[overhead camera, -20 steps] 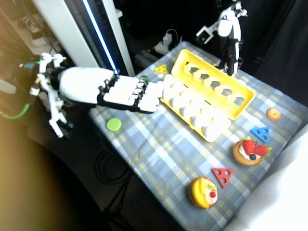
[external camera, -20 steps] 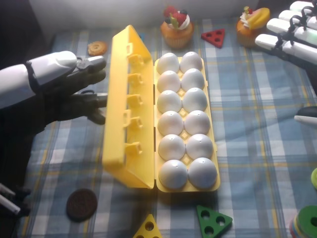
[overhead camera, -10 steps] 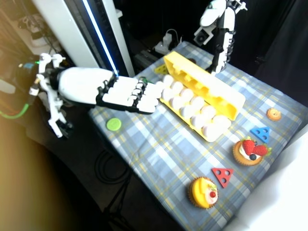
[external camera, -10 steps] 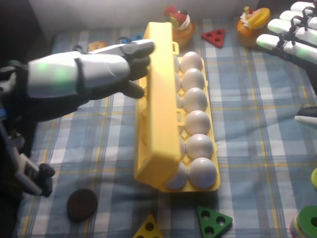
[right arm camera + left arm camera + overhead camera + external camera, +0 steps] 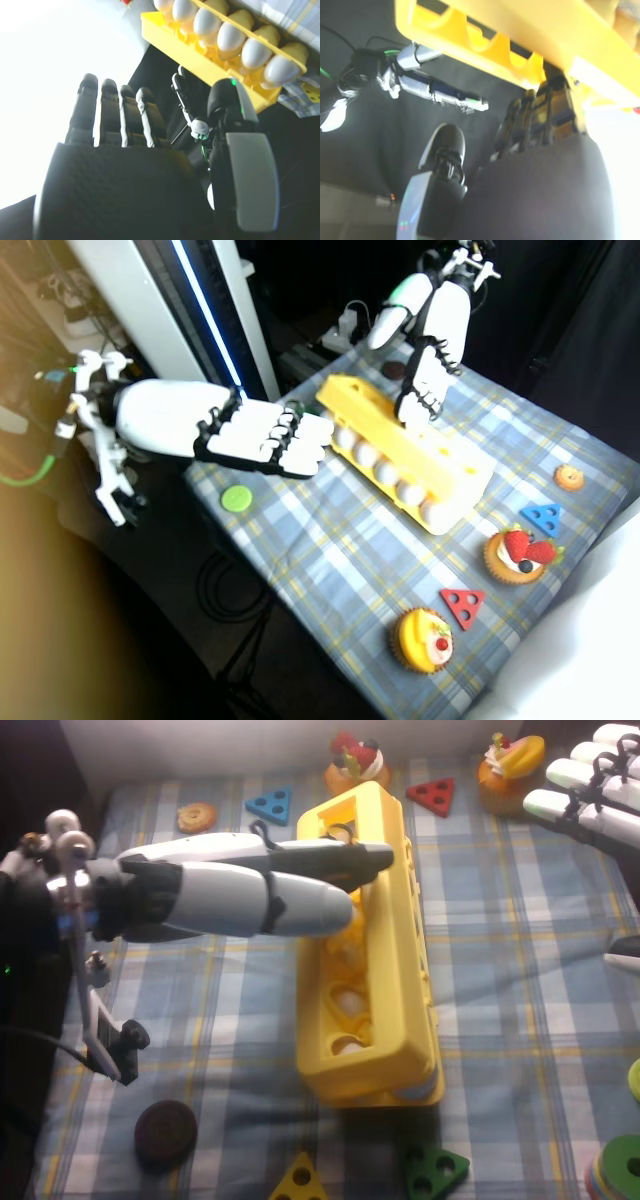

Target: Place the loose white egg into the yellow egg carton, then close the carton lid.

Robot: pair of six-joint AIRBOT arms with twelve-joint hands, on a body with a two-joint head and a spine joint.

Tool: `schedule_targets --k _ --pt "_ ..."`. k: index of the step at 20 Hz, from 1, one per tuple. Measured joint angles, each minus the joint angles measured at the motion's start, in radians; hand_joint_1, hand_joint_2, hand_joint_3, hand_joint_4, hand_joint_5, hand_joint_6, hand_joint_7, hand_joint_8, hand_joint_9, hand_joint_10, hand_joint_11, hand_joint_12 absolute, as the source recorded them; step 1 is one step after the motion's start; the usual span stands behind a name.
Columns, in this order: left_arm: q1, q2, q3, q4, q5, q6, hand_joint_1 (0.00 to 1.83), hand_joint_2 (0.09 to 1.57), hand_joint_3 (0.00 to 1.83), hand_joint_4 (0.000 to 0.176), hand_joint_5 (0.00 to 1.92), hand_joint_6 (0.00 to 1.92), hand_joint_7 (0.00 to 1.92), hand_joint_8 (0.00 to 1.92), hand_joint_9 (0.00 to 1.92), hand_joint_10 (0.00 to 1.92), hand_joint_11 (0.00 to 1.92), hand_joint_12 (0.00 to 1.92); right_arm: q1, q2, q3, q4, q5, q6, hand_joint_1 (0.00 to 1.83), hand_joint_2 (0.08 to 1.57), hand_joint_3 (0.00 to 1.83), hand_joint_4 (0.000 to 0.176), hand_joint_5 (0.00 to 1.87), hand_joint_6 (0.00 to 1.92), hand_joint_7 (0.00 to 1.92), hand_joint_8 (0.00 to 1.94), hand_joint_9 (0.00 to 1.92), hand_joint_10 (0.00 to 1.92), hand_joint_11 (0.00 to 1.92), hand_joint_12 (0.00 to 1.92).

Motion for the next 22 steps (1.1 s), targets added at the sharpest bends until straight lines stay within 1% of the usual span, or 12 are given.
schedule_targets --k 4,7,11,13,15,16,17,18,19,20,21,22 --pt "-0.060 -0.023 -0.006 0.140 0.027 -0.046 0.03 1.52 0.02 0.000 0.00 0.00 0.00 0.00 0.00 0.00 0.00 0.00 0.000 0.001 0.000 0.000 0.001 0.000 0.64 1.24 0.00 0.000 0.00 0.00 0.00 0.00 0.00 0.00 0.00 0.00" --pt "-0.076 -0.056 0.009 0.268 0.036 -0.140 0.09 1.52 0.01 0.000 0.00 0.00 0.00 0.00 0.00 0.00 0.00 0.00 0.000 0.001 0.000 0.001 0.001 0.000 0.61 1.24 0.00 0.000 0.00 0.00 0.00 0.00 0.00 0.00 0.00 0.00" --pt "-0.097 -0.076 0.015 0.353 0.045 -0.192 0.13 1.52 0.00 0.000 0.00 0.00 0.00 0.00 0.00 0.00 0.00 0.00 0.000 0.001 0.000 0.004 0.001 0.000 0.57 1.24 0.00 0.002 0.00 0.00 0.00 0.00 0.00 0.00 0.00 0.00" --pt "-0.100 -0.075 0.017 0.355 0.043 -0.199 0.16 1.53 0.00 0.000 0.00 0.00 0.00 0.00 0.00 0.00 0.00 0.00 -0.002 0.001 0.000 0.003 0.001 0.000 0.56 1.25 0.00 0.000 0.00 0.00 0.00 0.00 0.00 0.00 0.00 0.00" --pt "-0.118 -0.060 0.010 0.364 0.040 -0.198 0.03 1.56 0.01 0.000 0.00 0.00 0.00 0.00 0.00 0.00 0.00 0.00 -0.004 0.001 0.000 0.006 0.002 0.000 0.56 1.24 0.00 0.000 0.00 0.00 0.00 0.00 0.00 0.00 0.00 0.00" --pt "-0.126 -0.039 -0.006 0.338 0.040 -0.163 0.01 1.56 0.01 0.000 0.00 0.00 0.00 0.00 0.00 0.00 0.00 0.00 -0.005 0.002 0.000 0.005 0.002 0.000 0.57 1.25 0.00 0.000 0.00 0.00 0.00 0.00 0.00 0.00 0.00 0.00" --pt "-0.132 -0.006 -0.033 0.273 0.039 -0.095 0.00 1.55 0.01 0.000 0.00 0.00 0.00 0.00 0.00 0.00 0.00 0.00 -0.012 0.008 -0.005 0.009 0.013 0.000 0.62 1.25 0.00 0.000 0.00 0.00 0.00 0.00 0.00 0.00 0.00 0.00" --pt "-0.132 0.014 -0.047 0.235 0.033 -0.061 0.00 1.55 0.01 0.000 0.00 0.00 0.00 0.00 0.00 0.00 0.00 0.00 -0.018 0.014 -0.010 0.011 0.019 0.000 0.62 1.25 0.00 0.000 0.00 0.00 0.00 0.00 0.00 0.00 0.00 0.00" --pt "-0.132 0.042 -0.061 0.198 0.024 -0.020 0.00 1.55 0.00 0.000 0.00 0.00 0.00 0.00 0.00 0.00 0.00 0.00 -0.019 0.021 -0.013 0.008 0.031 0.000 0.63 1.25 0.01 0.014 0.00 0.00 0.00 0.00 0.00 0.00 0.00 0.00" --pt "-0.132 0.063 -0.074 0.176 0.024 0.015 0.00 1.55 0.00 0.000 0.00 0.00 0.00 0.00 0.00 0.00 0.00 0.00 -0.033 0.026 -0.018 0.014 0.050 0.000 0.58 1.26 0.01 0.046 0.00 0.00 0.00 0.00 0.00 0.00 0.00 0.00" --pt "-0.132 0.095 -0.096 0.128 0.023 0.064 0.00 1.55 0.00 0.000 0.00 0.00 0.00 0.00 0.00 0.00 0.00 0.00 -0.045 0.037 -0.025 0.018 0.069 0.000 0.56 1.26 0.01 0.059 0.00 0.00 0.00 0.00 0.00 0.00 0.00 0.00" --pt "-0.132 0.129 -0.119 0.065 0.016 0.135 0.00 1.55 0.00 0.000 0.00 0.00 0.00 0.00 0.00 0.00 0.00 0.00 -0.052 0.042 -0.029 0.019 0.085 0.000 0.60 1.25 0.00 0.054 0.00 0.00 0.00 0.00 0.00 0.00 0.00 0.00"
